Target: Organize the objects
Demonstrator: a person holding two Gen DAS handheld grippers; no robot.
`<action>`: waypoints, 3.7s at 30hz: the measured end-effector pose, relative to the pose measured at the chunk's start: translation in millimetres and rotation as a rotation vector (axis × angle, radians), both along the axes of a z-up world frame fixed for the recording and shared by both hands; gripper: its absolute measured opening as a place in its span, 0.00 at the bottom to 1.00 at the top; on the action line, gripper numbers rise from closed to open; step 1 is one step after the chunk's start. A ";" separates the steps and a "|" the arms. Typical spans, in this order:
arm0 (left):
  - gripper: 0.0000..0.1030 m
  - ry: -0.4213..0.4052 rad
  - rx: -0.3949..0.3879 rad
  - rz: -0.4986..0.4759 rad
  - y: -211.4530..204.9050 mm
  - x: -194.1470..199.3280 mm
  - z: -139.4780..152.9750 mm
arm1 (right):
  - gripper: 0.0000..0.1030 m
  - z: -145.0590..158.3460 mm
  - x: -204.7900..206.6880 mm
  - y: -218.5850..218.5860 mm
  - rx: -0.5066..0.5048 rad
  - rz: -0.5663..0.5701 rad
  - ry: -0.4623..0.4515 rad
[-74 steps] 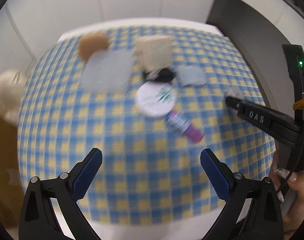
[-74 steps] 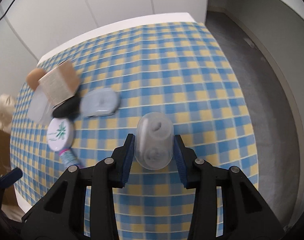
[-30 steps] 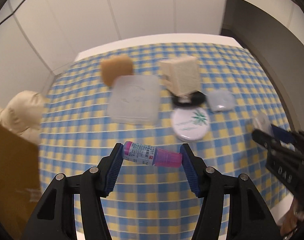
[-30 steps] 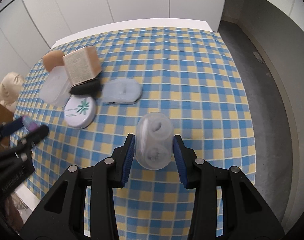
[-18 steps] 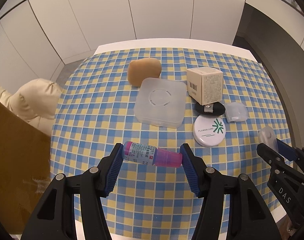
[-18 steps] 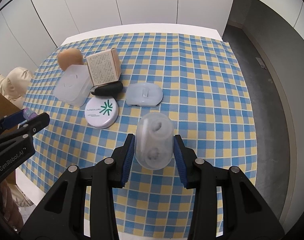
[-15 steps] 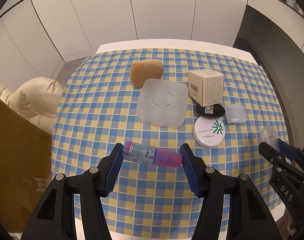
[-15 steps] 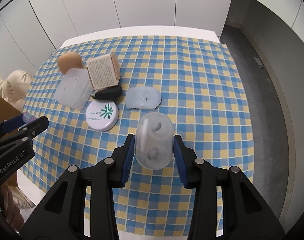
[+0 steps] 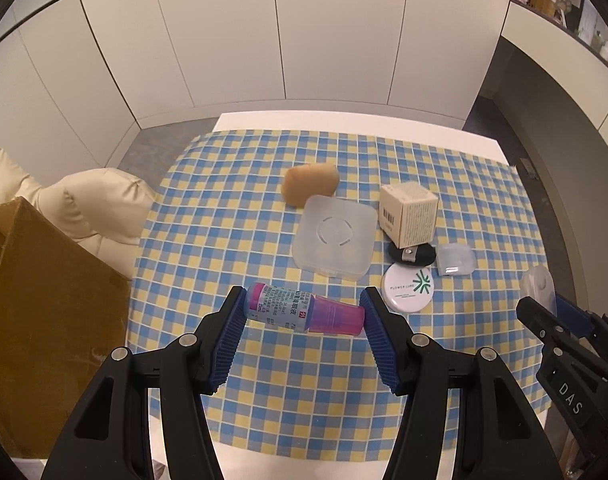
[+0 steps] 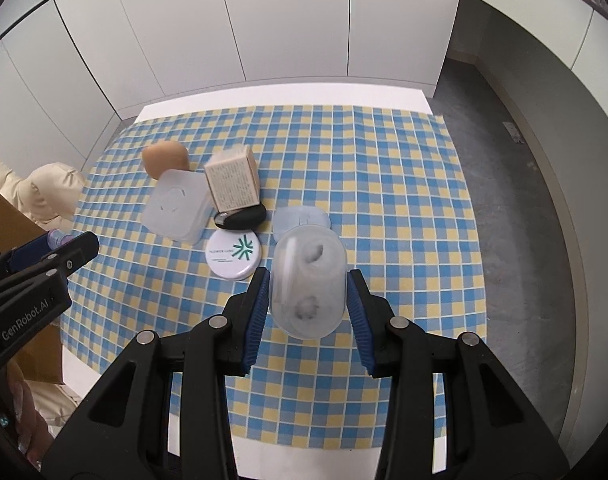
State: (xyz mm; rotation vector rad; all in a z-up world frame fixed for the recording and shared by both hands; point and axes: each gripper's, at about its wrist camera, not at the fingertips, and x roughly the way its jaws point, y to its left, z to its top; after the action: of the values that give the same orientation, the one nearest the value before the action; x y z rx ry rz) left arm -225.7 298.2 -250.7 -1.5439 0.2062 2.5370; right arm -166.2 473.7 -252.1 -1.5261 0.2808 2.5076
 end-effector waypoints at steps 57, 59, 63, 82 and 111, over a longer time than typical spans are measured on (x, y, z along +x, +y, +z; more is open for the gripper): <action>0.56 0.222 0.154 -0.006 -20.6 44.5 301.3 | 0.39 297.4 27.5 -26.9 0.070 0.035 0.230; 0.56 0.219 0.157 -0.012 -20.9 47.0 302.1 | 0.39 298.4 28.9 -27.8 0.081 0.034 0.230; 0.56 0.225 0.144 -0.008 -22.0 52.2 302.3 | 0.39 298.2 33.9 -29.8 0.093 0.025 0.224; 0.56 0.250 0.117 -0.012 -49.1 122.2 291.3 | 0.39 295.5 90.0 -64.2 0.133 0.064 0.234; 0.57 0.318 0.114 -0.029 -98.2 241.9 282.2 | 0.39 263.5 225.4 -93.4 0.104 0.053 0.232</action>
State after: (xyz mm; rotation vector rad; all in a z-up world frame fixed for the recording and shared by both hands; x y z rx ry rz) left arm 16.2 200.0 31.5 -1.0847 0.1186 2.7057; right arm 59.2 380.3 11.4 -1.2214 0.1408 2.6968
